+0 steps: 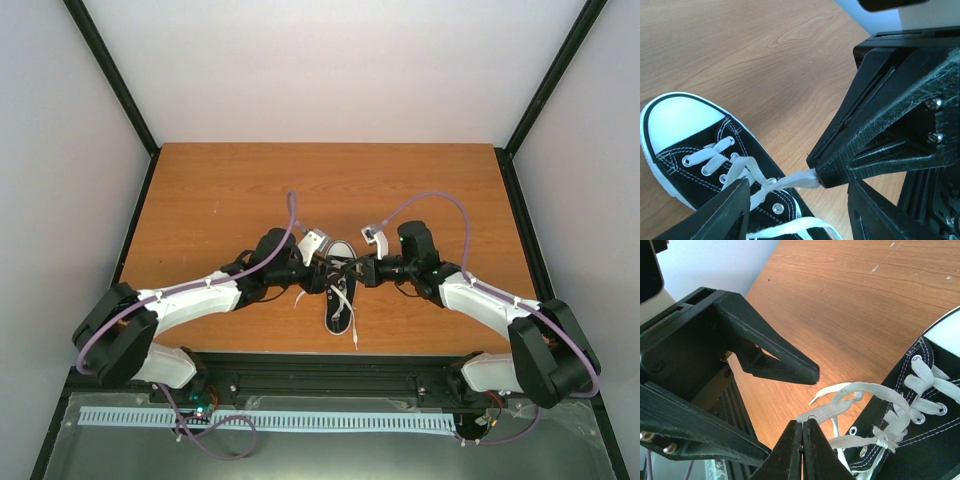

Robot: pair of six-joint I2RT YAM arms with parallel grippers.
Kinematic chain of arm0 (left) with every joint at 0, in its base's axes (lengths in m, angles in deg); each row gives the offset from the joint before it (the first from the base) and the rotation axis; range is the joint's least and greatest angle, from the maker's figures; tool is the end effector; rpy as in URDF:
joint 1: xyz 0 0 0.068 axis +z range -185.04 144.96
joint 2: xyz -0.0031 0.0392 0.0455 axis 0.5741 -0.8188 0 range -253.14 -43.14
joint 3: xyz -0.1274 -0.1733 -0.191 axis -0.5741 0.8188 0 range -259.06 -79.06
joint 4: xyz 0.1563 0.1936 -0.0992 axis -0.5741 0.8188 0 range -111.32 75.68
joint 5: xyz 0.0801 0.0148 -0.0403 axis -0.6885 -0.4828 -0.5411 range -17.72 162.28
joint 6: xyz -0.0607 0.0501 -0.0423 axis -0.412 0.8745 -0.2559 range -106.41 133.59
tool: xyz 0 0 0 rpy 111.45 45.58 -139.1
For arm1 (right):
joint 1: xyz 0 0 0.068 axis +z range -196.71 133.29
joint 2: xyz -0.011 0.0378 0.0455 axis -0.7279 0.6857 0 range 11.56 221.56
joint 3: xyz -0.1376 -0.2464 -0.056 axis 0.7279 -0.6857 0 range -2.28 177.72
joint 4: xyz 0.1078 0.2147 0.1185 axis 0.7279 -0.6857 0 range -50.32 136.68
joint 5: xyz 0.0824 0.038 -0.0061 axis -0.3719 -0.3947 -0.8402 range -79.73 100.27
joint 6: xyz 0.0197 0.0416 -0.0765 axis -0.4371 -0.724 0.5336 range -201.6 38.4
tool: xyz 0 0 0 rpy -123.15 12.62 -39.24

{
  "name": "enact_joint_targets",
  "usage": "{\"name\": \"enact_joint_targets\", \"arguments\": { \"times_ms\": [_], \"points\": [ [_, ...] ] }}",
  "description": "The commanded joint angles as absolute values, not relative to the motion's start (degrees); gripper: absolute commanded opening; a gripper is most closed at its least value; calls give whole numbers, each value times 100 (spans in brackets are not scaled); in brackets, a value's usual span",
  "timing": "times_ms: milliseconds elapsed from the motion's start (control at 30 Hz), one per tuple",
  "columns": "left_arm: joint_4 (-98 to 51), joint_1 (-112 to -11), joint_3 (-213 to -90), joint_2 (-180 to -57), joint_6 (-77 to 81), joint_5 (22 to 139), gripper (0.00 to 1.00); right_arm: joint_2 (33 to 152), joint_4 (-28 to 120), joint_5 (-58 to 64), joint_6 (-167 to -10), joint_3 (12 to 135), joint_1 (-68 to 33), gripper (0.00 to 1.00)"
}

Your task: Tie the shoes

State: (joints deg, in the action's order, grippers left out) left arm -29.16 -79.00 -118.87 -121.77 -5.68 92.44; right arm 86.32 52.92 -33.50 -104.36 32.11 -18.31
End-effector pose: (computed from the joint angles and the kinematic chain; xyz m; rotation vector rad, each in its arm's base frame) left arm 0.2158 -0.2462 0.1996 0.6983 2.1377 -1.0028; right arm 0.2255 0.1844 0.1918 -0.5846 2.2061 1.3199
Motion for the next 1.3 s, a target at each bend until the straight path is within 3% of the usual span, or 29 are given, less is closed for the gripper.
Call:
{"name": "enact_joint_targets", "arguments": {
  "times_ms": [0, 300, 833, 1000, 1267],
  "points": [
    [-3431, -7863, -12012, -12402, 45, 9471, 56, 8592, 5486, -3340, -10540, 3190, -1770, 3],
    [-3567, -7867, -11963, -12673, 493, 9485, 63, 8749, 5417, -3128, -11050, 3372, -1770, 3],
    [-3656, -7940, -12238, -13102, 577, 9217, 49, 8927, 5311, -3094, -11619, 3571, -1770, 3],
    [-3765, -7950, -12282, -13180, 543, 9068, 41, 8904, 5286, -3097, -11631, 3558, -1771, 3],
    [-3813, -7960, -12288, -13240, 480, 9146, 12, 8883, 5148, -2977, -11542, 3560, -1770, 3]
  ]
}}
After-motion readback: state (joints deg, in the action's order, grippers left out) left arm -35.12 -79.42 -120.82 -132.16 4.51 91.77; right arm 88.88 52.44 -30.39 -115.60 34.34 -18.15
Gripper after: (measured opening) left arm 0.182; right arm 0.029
